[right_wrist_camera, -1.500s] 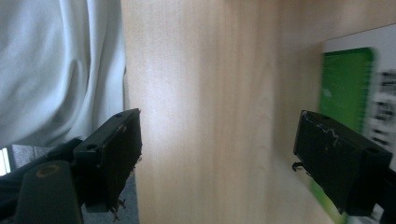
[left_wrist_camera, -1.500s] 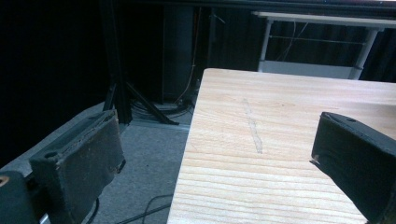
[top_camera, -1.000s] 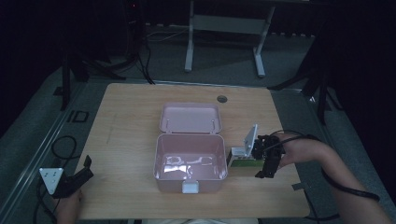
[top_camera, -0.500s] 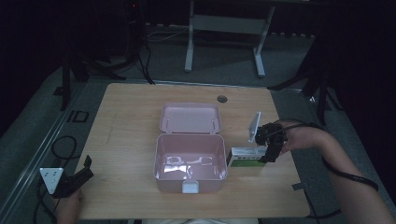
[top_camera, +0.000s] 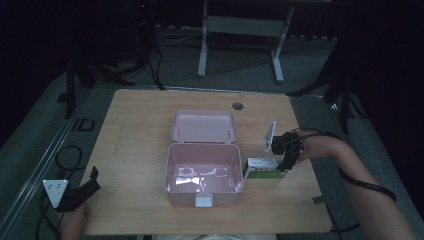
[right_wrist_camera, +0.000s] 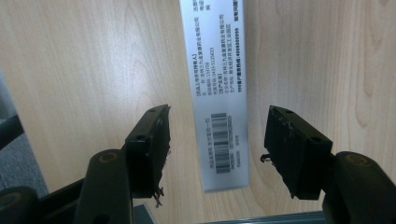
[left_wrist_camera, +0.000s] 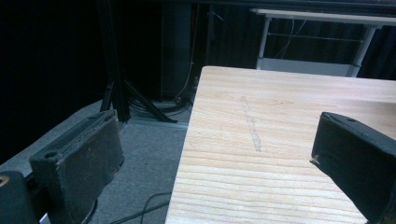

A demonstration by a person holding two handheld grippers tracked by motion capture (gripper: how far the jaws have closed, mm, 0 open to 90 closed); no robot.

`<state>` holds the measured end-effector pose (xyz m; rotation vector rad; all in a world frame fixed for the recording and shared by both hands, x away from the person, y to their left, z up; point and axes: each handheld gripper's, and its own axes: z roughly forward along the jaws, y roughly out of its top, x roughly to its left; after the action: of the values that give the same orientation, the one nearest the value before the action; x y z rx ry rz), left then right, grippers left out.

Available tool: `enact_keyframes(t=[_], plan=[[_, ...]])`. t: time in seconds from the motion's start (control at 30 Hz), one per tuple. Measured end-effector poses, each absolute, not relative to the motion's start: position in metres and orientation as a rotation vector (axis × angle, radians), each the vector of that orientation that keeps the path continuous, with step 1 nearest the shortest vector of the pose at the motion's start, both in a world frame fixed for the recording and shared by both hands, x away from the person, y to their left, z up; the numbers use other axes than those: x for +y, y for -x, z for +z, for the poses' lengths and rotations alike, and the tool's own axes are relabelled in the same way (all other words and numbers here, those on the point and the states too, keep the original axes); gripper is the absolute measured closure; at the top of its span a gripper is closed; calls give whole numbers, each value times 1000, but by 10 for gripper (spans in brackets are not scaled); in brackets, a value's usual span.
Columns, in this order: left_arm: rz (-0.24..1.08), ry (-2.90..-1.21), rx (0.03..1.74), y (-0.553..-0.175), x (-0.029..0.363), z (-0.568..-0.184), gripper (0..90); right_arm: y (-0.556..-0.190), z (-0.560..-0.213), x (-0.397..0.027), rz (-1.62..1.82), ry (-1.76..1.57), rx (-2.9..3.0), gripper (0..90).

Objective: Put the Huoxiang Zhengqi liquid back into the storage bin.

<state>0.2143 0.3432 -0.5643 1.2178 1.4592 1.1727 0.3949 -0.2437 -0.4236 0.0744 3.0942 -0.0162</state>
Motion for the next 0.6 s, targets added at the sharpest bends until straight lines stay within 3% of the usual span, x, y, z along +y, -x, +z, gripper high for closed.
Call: enact_keyframes(t=[0.6], plan=[[1171, -1218, 1463, -215, 343, -564, 21, -400, -454, -240, -69, -48, 3127, 517]])
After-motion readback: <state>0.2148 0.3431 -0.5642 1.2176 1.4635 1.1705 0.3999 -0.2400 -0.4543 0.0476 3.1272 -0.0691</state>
